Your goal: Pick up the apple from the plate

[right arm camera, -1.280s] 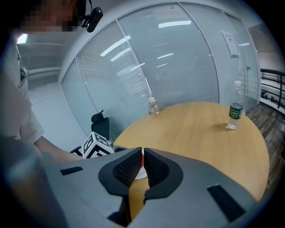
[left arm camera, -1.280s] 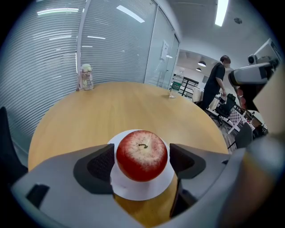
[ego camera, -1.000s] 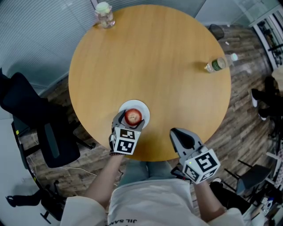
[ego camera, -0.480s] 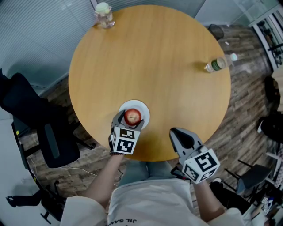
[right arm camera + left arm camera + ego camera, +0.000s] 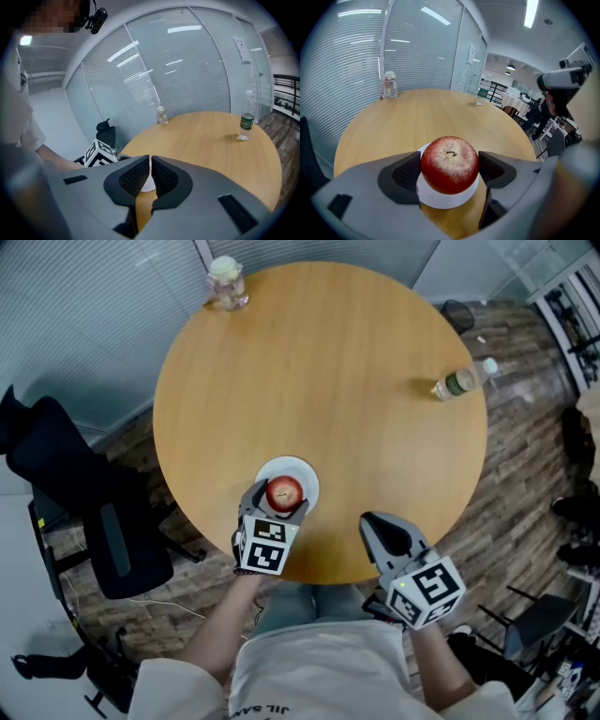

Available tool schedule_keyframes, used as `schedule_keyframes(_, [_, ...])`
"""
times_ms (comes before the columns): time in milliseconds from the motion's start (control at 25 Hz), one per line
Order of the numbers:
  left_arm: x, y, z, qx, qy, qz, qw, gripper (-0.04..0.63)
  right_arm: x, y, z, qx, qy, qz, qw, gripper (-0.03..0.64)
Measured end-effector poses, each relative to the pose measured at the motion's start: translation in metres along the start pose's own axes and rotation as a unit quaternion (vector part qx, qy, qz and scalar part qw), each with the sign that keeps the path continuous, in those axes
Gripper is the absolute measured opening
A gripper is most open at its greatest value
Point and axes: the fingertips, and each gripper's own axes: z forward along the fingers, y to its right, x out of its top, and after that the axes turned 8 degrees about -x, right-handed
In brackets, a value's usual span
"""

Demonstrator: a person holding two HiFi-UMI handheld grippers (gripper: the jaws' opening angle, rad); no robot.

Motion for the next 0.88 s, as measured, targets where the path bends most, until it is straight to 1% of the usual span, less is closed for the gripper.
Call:
schedule_keyframes(280, [0.019,0.019,-0.03,-0.006,0.035,0.002,0.9994,0.387,0.006,-0.002,-0.013,-0.001,0.015,-0.01,1.0,0.035])
schedule_keyframes(480, [0.037,0.038,-0.058,-0.019,0.067,0.003,0.9976,0.387,0.014,-0.002,-0.024,-0.004,0.028,-0.02,0.999,0.035])
schedule_keyframes(680, [0.049,0.063,-0.089,-0.023,0.091,0.03,0.9951,0.387,0.023,-0.005,-0.04,-0.004,0.044,-0.033,0.998,0.035])
schedule_keyframes(880, [0.06,0.083,-0.118,-0.039,0.115,0.045,0.9915,0.387,0.029,-0.011,-0.051,-0.005,0.056,-0.042,0.998,0.035])
